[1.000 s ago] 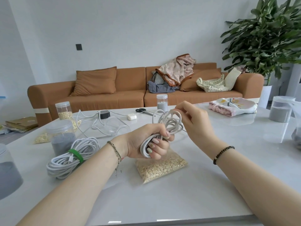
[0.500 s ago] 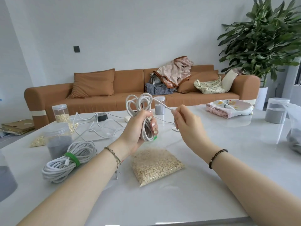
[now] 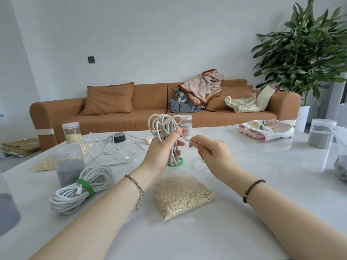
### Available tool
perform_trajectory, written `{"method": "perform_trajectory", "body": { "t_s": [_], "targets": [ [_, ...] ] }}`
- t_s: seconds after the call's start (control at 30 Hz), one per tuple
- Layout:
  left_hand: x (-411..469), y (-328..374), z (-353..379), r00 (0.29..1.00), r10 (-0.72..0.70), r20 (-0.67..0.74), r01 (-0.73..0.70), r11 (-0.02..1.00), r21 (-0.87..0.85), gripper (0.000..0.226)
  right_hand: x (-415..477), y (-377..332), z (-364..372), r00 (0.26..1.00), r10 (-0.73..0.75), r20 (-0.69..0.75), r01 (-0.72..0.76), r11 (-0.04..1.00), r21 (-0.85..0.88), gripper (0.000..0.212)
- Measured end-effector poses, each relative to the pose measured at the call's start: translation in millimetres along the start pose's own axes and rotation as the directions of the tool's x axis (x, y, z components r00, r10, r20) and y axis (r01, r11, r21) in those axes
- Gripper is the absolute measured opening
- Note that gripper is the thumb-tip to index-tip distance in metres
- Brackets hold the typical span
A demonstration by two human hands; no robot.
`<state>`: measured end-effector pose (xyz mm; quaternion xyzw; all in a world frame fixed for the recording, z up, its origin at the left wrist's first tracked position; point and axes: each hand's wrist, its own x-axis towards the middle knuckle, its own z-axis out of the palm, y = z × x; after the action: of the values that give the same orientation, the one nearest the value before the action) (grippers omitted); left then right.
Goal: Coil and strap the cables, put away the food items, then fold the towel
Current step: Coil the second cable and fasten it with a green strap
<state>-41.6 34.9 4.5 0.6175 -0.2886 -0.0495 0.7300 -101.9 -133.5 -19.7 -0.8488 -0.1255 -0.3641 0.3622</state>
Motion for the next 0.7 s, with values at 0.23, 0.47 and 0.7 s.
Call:
{"method": "perform_trajectory", "body": {
  "t_s": [0.23,0.47,0.7],
  "targets": [
    [-1.0,-1.7,2.6,0.998,0.048,-0.048,-0.047,0.999,0.017,0.030,-3.7,-5.2,7.9,0.995,-0.054,0.082,0.061,0.995,-0.080,0.008],
    [5.4,4.2,-3.3,0.954,0.098,-0.285,-0.134,0.985,-0.110,0.034,-3.4,-8.9,5.1,0.990,0.020,0.138,-0.013,0.999,-0.050,0.019],
    [7.6,6.3,-6.5,0.859,-0.029,-0.511,-0.123,0.957,-0.261,0.033,-2.1,-8.5,6.6,0.994,0.078,0.081,-0.075,0.996,-0.040,0.022]
  ]
}}
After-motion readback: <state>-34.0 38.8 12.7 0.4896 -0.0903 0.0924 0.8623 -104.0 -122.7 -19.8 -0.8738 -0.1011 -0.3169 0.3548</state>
